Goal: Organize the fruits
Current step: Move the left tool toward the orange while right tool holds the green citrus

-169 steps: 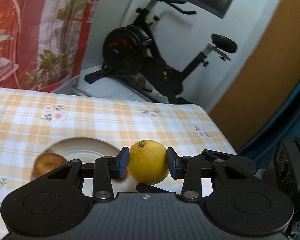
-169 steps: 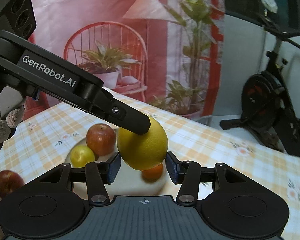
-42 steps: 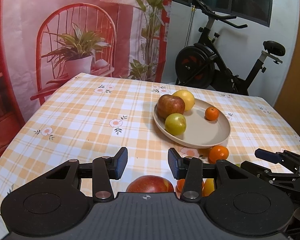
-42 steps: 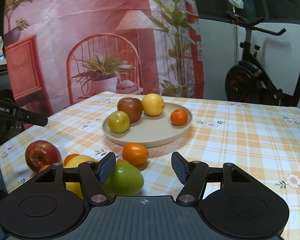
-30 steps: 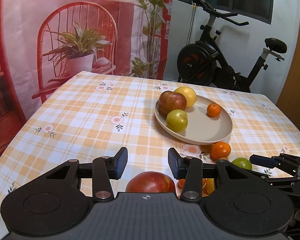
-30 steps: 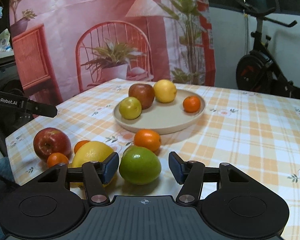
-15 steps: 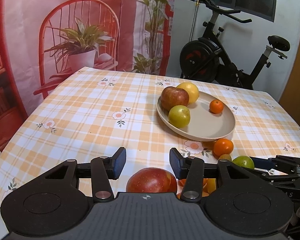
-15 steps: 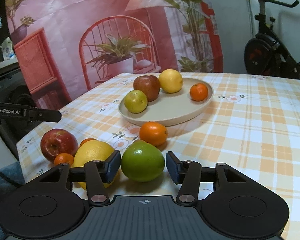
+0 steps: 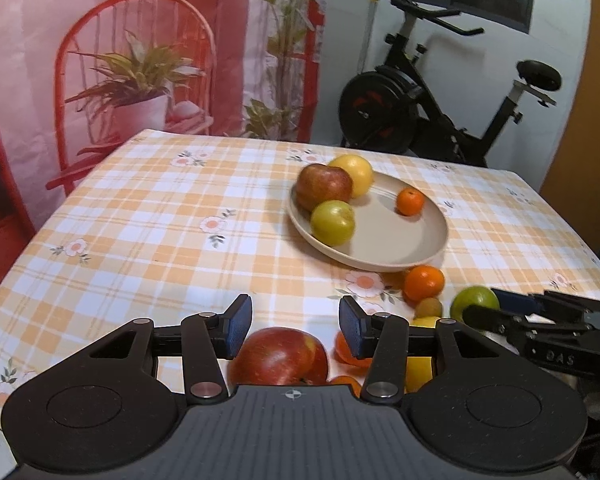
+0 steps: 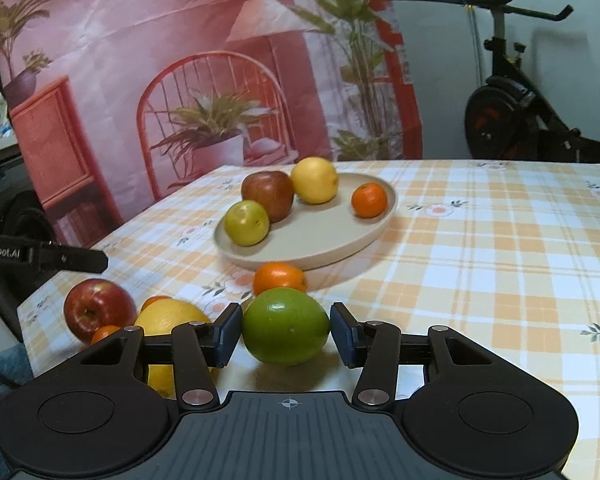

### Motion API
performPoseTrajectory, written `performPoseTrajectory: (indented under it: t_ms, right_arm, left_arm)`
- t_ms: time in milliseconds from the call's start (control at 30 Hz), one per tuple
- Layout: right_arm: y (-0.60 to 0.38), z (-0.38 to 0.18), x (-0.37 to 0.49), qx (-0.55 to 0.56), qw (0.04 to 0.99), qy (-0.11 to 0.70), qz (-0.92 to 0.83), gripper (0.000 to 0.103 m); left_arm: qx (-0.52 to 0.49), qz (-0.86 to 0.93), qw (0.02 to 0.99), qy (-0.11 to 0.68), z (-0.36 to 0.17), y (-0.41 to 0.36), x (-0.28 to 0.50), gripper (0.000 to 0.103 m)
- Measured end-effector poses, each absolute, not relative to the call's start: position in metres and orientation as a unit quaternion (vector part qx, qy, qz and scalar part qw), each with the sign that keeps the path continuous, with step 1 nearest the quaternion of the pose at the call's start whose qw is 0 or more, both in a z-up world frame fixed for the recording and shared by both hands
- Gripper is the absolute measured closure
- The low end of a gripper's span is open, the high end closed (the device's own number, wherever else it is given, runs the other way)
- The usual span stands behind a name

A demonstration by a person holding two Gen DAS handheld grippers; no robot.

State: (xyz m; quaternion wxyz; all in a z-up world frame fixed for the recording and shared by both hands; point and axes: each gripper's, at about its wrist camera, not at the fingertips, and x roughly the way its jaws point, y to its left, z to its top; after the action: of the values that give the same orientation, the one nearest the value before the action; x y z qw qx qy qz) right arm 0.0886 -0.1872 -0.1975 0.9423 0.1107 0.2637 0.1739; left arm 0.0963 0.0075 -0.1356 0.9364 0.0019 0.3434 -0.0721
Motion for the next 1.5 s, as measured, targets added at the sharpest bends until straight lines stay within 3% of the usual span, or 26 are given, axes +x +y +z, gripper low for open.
performPoseTrajectory:
  t_ms: [300,967,1500]
  right_arm:
    - [-0.198,-0.196,0.088,0.118,0.95,0.25,0.148,0.058]
    - [-0.21,-0.199,0.088,0.157,0.946,0.24,0.153,0.058]
    - [-0.213,-0.2,0.09,0.171,0.942,0.245,0.15,0.058]
  left_arm:
    - [0.003,-0.102,0.925,0.365,-0.14,-0.002,0.103,0.053]
    - [0.105,-0.138,0.908,0.382,-0.152,-0.037,0.109,0.053]
    - [0.089,-0.138,0.905,0.393,-0.158,-0.049,0.142,0.053]
